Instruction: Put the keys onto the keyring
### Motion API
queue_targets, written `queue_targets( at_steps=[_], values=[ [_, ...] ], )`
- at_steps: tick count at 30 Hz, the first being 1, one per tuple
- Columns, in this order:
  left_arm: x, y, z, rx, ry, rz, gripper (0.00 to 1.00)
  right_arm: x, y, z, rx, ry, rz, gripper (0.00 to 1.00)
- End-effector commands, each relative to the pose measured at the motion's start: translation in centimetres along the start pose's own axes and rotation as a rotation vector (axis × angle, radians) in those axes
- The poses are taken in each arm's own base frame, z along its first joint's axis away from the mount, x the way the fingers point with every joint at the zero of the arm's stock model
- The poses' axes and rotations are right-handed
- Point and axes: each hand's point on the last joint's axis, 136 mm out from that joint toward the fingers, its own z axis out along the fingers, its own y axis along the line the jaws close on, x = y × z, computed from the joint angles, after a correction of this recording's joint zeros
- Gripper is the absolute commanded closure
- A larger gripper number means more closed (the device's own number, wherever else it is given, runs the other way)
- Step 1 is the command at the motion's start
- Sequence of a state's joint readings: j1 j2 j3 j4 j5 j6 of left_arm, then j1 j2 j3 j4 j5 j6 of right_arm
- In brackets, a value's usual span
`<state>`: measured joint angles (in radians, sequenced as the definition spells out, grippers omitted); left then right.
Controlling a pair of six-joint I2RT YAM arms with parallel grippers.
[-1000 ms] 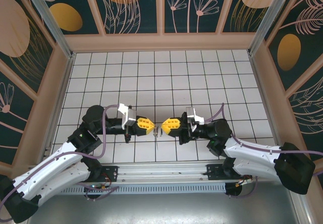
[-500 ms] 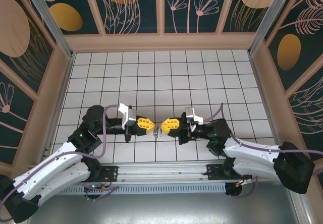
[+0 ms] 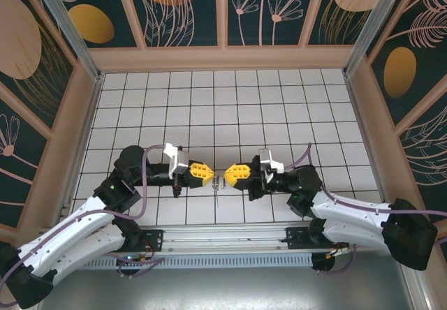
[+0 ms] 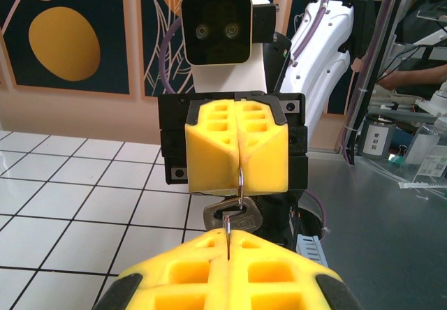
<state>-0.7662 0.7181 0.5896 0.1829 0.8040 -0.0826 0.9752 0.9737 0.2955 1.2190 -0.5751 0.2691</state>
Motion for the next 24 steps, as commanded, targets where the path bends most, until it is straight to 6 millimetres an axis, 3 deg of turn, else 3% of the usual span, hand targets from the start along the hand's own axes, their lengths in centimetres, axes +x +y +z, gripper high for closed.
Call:
queue_targets(
  at_steps=[1, 24],
  values=[
    [-1.64, -0.59, -0.16, 0.014, -0.046, 0.045, 1.00, -0.82, 0.13, 0.35, -0.004, -0.025, -0.014, 1.00],
    [-1.71, -0.63, -0.16, 0.017, -0.047, 0.046, 1.00, -0.91, -0.15, 0.35, 0.011, -0.025, -0.023, 1.00]
  ],
)
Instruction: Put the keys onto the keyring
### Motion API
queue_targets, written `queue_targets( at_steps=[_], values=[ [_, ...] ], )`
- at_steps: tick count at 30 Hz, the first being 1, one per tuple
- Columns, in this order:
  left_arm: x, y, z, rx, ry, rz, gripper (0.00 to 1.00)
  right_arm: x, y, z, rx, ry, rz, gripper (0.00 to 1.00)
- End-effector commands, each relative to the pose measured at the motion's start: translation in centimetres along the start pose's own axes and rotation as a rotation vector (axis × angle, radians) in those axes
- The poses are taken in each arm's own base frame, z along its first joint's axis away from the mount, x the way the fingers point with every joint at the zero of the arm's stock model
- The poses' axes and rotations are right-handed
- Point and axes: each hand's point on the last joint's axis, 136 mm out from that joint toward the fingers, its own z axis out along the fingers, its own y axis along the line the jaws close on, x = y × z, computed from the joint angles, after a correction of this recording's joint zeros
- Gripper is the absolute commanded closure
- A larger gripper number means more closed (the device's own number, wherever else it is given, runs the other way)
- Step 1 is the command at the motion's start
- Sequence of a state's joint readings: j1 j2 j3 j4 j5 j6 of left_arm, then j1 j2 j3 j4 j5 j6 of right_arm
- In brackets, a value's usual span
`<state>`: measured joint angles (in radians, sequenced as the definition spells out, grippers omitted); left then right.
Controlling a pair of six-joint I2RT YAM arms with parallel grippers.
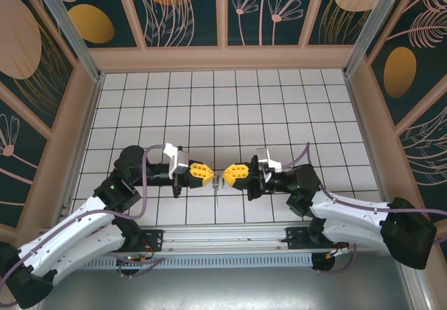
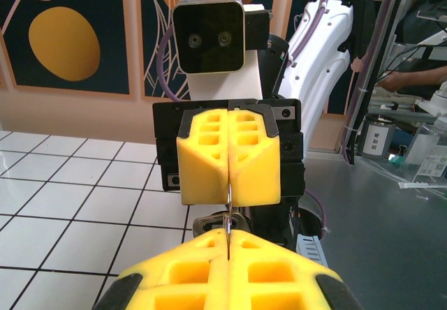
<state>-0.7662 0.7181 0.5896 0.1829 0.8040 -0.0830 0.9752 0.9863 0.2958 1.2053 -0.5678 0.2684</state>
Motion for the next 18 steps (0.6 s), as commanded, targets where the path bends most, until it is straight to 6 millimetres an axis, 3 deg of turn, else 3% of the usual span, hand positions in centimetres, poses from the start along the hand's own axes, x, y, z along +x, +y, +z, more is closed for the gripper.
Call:
queue_targets(
  at_steps=[1, 18],
  values=[
    [-1.71, -0.63, -0.16, 0.017, -0.047, 0.046, 1.00, -1.56, 0.30, 0.32, -0.006, -0.044, -0.036, 1.00],
    [-1.72, -0.66, -0.18, 0.018, -0.049, 0.046, 1.00, -1.63, 0.29, 0.07, 0.001, -0.053, -0.039, 1.00]
  ],
)
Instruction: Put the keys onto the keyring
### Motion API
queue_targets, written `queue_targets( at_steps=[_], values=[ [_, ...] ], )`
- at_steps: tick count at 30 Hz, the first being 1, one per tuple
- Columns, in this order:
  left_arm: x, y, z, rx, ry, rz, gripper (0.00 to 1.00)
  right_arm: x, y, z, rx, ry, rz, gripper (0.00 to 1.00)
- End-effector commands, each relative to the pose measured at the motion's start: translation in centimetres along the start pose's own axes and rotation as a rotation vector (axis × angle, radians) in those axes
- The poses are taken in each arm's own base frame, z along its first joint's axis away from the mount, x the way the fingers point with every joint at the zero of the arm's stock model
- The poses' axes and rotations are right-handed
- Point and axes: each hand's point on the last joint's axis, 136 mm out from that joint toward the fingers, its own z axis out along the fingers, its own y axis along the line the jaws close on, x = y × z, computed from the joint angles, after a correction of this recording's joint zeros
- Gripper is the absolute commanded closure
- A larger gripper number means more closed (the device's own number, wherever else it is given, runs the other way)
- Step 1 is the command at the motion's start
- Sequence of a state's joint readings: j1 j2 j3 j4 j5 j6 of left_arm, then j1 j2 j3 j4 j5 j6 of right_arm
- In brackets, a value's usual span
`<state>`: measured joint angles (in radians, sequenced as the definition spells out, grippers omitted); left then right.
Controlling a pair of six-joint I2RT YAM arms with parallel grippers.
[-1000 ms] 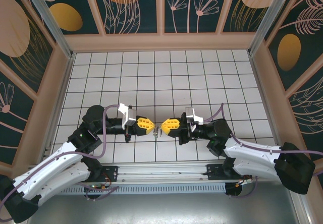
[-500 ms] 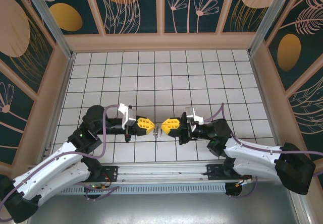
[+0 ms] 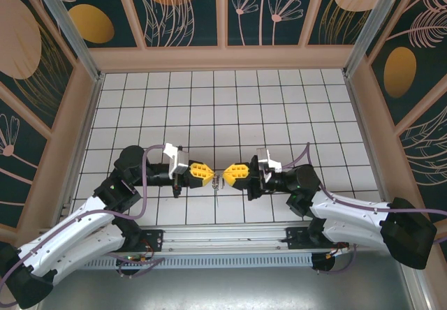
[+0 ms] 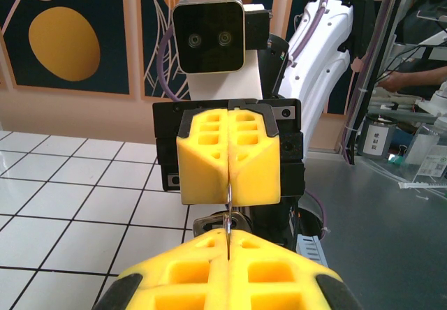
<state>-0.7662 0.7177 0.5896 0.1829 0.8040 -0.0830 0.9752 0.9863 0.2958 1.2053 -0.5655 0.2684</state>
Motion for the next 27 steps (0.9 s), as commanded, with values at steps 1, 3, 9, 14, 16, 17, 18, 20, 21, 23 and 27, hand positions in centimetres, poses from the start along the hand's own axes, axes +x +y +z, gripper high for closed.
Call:
queue_targets(
  at_steps=[1, 3, 9, 14, 16, 17, 18, 20, 21, 23, 27],
  values=[
    [-1.70, -0.64, -0.15, 0.018, -0.048, 0.046, 1.00, -1.63, 0.33, 0.05, -0.001, -0.053, -0.040, 1.00],
    [-1.78, -0.69, -0.19, 0.018, -0.050, 0.047, 1.00, -1.60, 0.29, -0.02, 0.002, -0.052, -0.039, 1.00],
    [-1.74, -0.67, -0.19, 0.018, -0.050, 0.047, 1.00, -1.71, 0.16, -0.04, 0.009, -0.057, -0.041, 1.00],
    [-1.79, -0.68, -0.22, 0.016, -0.051, 0.049, 1.00, -1.61, 0.14, -0.08, 0.010, -0.057, -0.038, 1.00],
    [-1.79, -0.69, -0.21, 0.017, -0.051, 0.049, 1.00, -1.52, 0.14, -0.01, 0.007, -0.053, -0.034, 1.00],
    [-1.78, -0.67, -0.23, 0.016, -0.051, 0.048, 1.00, -1.51, 0.13, -0.03, 0.007, -0.053, -0.035, 1.00],
    [-1.77, -0.74, -0.20, 0.019, -0.050, 0.048, 1.00, -1.49, 0.11, -0.02, 0.008, -0.052, -0.034, 1.00],
    [-1.80, -0.75, -0.22, 0.018, -0.051, 0.049, 1.00, -1.50, 0.11, 0.00, 0.007, -0.053, -0.033, 1.00],
    [-1.81, -0.72, -0.24, 0.017, -0.052, 0.049, 1.00, -1.48, 0.16, 0.01, 0.004, -0.052, -0.033, 1.00],
    [-1.81, -0.70, -0.22, 0.016, -0.052, 0.049, 1.00, -1.44, 0.28, 0.07, -0.005, -0.049, -0.031, 1.00],
    [-1.70, -0.62, -0.21, 0.014, -0.049, 0.046, 1.00, -0.97, 0.53, 0.31, -0.032, -0.028, -0.017, 1.00]
  ],
)
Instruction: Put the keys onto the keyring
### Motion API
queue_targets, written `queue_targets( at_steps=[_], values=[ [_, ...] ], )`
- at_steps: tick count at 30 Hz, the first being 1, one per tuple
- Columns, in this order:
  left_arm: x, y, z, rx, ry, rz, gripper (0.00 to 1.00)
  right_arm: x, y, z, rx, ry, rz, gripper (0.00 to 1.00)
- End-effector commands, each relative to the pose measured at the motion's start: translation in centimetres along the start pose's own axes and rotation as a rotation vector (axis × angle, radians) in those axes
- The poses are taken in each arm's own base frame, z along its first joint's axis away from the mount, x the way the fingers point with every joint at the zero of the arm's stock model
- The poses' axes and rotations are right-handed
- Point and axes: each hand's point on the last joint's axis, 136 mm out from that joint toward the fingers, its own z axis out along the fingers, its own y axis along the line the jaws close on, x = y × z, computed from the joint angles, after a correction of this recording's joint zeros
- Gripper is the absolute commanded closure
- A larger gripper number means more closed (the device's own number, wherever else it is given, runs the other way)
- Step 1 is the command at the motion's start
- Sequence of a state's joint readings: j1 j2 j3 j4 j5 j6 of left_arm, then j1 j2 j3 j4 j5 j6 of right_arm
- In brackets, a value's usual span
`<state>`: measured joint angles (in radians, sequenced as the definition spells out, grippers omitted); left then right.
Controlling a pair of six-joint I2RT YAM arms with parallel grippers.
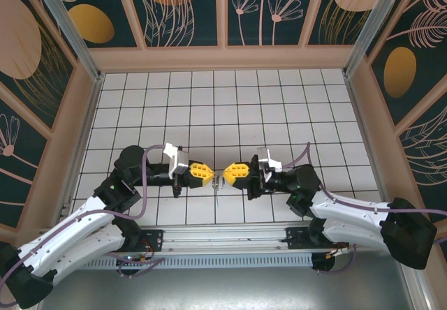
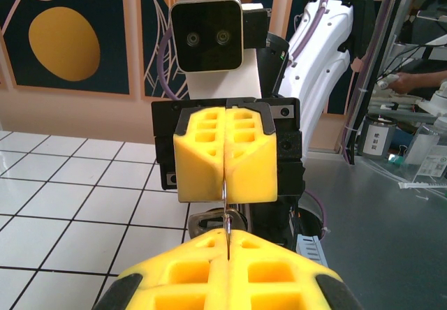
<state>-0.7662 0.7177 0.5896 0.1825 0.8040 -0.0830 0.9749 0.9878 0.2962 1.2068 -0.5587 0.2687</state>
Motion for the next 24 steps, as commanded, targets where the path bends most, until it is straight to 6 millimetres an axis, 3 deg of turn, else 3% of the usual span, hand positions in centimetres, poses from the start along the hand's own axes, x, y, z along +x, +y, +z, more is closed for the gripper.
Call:
queue_targets(
  at_steps=[1, 24],
  values=[
    [-1.72, -0.65, -0.20, 0.015, -0.050, 0.047, 1.00, -0.95, 0.73, 0.30, -0.043, -0.027, -0.016, 1.00],
    [-1.84, -0.71, -0.26, 0.014, -0.053, 0.050, 1.00, -1.18, 1.28, 0.30, -0.068, -0.030, -0.019, 1.00]
  ],
)
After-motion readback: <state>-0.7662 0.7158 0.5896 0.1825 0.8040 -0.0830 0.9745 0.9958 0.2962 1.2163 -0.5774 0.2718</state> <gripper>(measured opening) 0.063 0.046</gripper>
